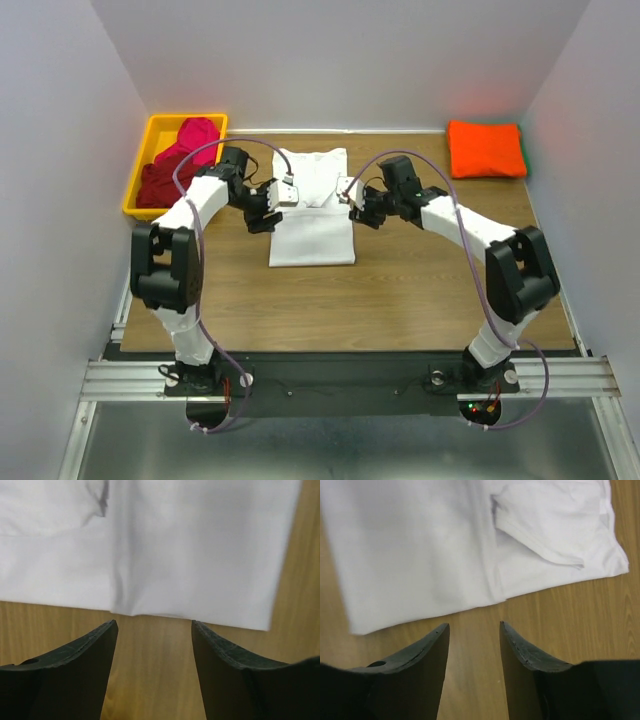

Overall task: Fold and stack the t-shirts
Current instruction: Fold the tshirt

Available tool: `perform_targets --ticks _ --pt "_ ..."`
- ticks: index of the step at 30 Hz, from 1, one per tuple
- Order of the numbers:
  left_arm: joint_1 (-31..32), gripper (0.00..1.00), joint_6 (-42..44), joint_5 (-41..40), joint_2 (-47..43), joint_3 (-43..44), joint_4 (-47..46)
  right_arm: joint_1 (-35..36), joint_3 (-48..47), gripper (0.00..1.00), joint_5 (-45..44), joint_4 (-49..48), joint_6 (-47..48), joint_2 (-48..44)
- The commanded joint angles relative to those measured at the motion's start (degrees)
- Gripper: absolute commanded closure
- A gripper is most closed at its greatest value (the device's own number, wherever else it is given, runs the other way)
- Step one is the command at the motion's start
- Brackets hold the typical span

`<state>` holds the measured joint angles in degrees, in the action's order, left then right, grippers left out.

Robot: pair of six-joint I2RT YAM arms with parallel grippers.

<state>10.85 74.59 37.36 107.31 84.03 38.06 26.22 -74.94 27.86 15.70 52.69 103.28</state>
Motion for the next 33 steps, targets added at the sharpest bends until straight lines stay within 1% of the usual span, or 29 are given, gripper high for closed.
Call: perform_targets --ticks 1,2,3,4,7,11,13,19,21,23,24,25,27,28,29,30,31,32,33 --pt "0.83 0.32 -2.25 3.86 -12.44 -10.35 -1.93 4.27 7.50 0.53 2.65 -2.08 -2.76 -7.65" --pt "1.71 0.34 -2.60 3.33 -13.86 -15.25 -2.72 5.32 9.09 0.54 2.38 -2.17 -2.85 -9.23" --pt "2.15 0.35 -3.56 3.07 -15.18 -17.47 -3.69 7.25 11.80 0.56 2.12 -2.26 -2.85 -9.85" --pt "2.50 0.36 -4.01 2.37 -17.55 -21.59 -5.61 8.23 12.87 0.56 1.50 -2.52 -3.03 -10.47" --pt "4.35 0.36 -5.50 0.00 -20.90 -27.58 -9.48 10.87 16.30 0.57 -0.51 -4.70 -2.94 -10.56" --pt "6.28 0.36 -6.12 -2.91 -22.32 -31.98 -13.89 11.84 18.68 0.57 -2.72 -8.05 -1.27 -8.72" --pt "6.99 0.35 -6.47 -4.48 -21.88 -32.96 -16.16 12.01 19.21 0.57 -3.24 -9.54 -0.92 -7.40" --pt "7.43 0.35 -6.12 -5.63 -18.81 -33.41 -18.64 12.28 19.57 0.57 -4.39 -12.18 0.92 -3.98" --pt "7.60 0.38 -5.86 -5.81 -17.23 -32.97 -18.73 12.28 19.65 0.57 -4.48 -12.97 1.10 -3.09" --pt "7.78 0.41 -5.59 -6.34 -16.26 -32.53 -18.73 12.37 19.83 0.60 -4.57 -13.15 1.80 -1.78" --pt "7.78 0.43 -5.42 -6.51 -15.73 -32.35 -18.64 12.37 20.26 0.62 -4.65 -13.33 2.15 -1.51" --pt "7.87 0.49 -5.24 -6.95 -14.77 -32.26 -18.47 12.45 20.36 0.66 -5.09 -13.51 2.51 -1.33" --pt "7.87 0.56 -4.72 -7.48 -13.62 -31.74 -18.03 12.37 20.97 0.71 -5.88 -13.68 2.86 -0.54" --pt "7.87 0.64 -4.37 -7.57 -12.57 -31.56 -17.07 12.45 21.15 0.77 -6.49 -13.51 3.03 -0.45" --pt "7.87 0.68 -4.01 -7.66 -12.21 -31.21 -16.80 12.37 21.50 0.80 -7.46 -13.51 3.04 -0.80" --pt "8.04 0.77 -4.10 -7.66 -11.86 -31.12 -16.62 12.37 21.85 0.90 -7.99 -13.42 2.95 -1.24" --pt "8.13 0.83 -4.10 -7.40 -11.60 -31.12 -16.53 12.37 22.72 0.96 -8.43 -13.42 2.51 -1.68" --pt "8.48 0.88 -4.45 -7.13 -11.51 -30.86 -16.36 12.45 23.25 0.99 -9.13 -13.33 2.07 -2.90" --pt "8.92 0.93 -4.80 -6.96 -11.51 -30.68 -16.35 12.37 23.87 0.99 -9.40 -13.24 1.55 -3.70"
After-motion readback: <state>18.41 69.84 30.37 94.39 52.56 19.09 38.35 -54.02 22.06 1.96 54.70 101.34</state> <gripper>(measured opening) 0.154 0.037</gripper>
